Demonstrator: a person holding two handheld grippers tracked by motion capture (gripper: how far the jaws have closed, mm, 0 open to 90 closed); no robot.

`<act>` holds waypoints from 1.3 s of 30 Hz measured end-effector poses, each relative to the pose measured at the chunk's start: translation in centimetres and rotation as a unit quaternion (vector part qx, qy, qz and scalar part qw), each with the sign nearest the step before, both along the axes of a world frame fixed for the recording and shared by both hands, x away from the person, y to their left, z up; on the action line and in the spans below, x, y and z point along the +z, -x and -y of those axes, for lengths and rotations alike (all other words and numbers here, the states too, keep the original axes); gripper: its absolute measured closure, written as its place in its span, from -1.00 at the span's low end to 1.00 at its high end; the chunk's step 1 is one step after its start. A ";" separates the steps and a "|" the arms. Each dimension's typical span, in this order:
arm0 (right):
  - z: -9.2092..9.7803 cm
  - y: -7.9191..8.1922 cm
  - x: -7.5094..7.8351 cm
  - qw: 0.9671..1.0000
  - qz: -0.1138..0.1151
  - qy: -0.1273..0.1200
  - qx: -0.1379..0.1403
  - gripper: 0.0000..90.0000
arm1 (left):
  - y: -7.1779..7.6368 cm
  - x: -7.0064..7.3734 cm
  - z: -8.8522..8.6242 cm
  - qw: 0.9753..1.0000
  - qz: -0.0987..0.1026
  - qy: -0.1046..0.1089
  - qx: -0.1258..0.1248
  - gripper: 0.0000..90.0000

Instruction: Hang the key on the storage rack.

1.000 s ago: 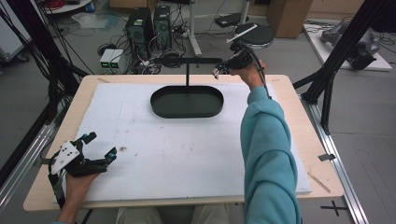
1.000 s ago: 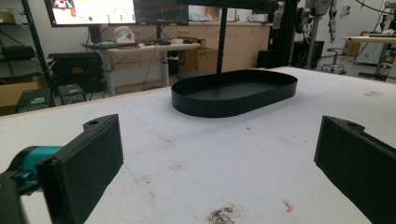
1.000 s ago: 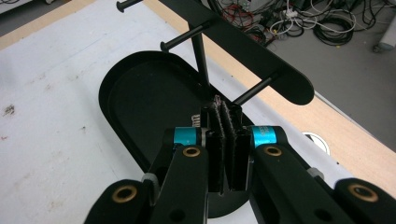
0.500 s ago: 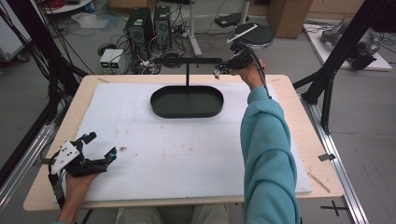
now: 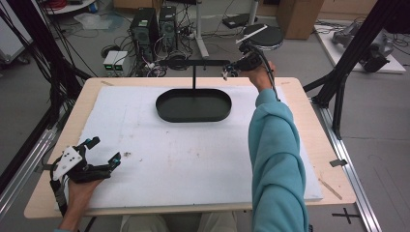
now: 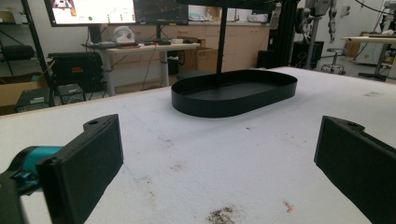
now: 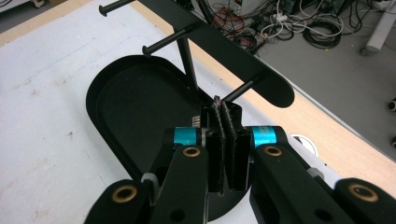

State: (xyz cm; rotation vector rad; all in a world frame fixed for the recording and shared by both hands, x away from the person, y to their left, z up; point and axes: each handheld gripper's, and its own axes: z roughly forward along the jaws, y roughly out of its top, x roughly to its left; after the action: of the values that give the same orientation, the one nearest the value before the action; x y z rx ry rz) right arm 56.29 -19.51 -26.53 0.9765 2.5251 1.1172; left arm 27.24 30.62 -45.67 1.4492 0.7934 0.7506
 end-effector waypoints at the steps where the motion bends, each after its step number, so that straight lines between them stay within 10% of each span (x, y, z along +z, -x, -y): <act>1: 0.0 -0.1 0.0 1.000 0.004 0.000 0.002 0.97 | 0.0 0.0 0.0 1.000 0.000 0.000 -0.001 -0.96; 32: 0.4 -1.7 -0.8 0.999 0.034 -0.025 -0.006 0.94 | 0.0 0.0 0.0 1.000 -0.003 -0.001 0.000 -0.96; 36: 0.7 -1.4 -0.5 0.999 0.031 -0.028 -0.015 0.69 | 0.0 0.0 0.0 1.000 -0.003 -0.002 0.000 -0.96; 39: 0.9 -0.8 0.0 0.998 0.044 -0.044 -0.027 0.02 | -0.1 0.0 0.0 1.000 -0.004 -0.002 0.000 -0.96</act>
State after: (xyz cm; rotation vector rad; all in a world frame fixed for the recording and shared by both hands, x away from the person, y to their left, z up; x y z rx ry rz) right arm 57.09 -20.45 -26.57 0.9878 2.3835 1.2380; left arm 27.30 30.62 -45.63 1.4555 0.7987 0.7478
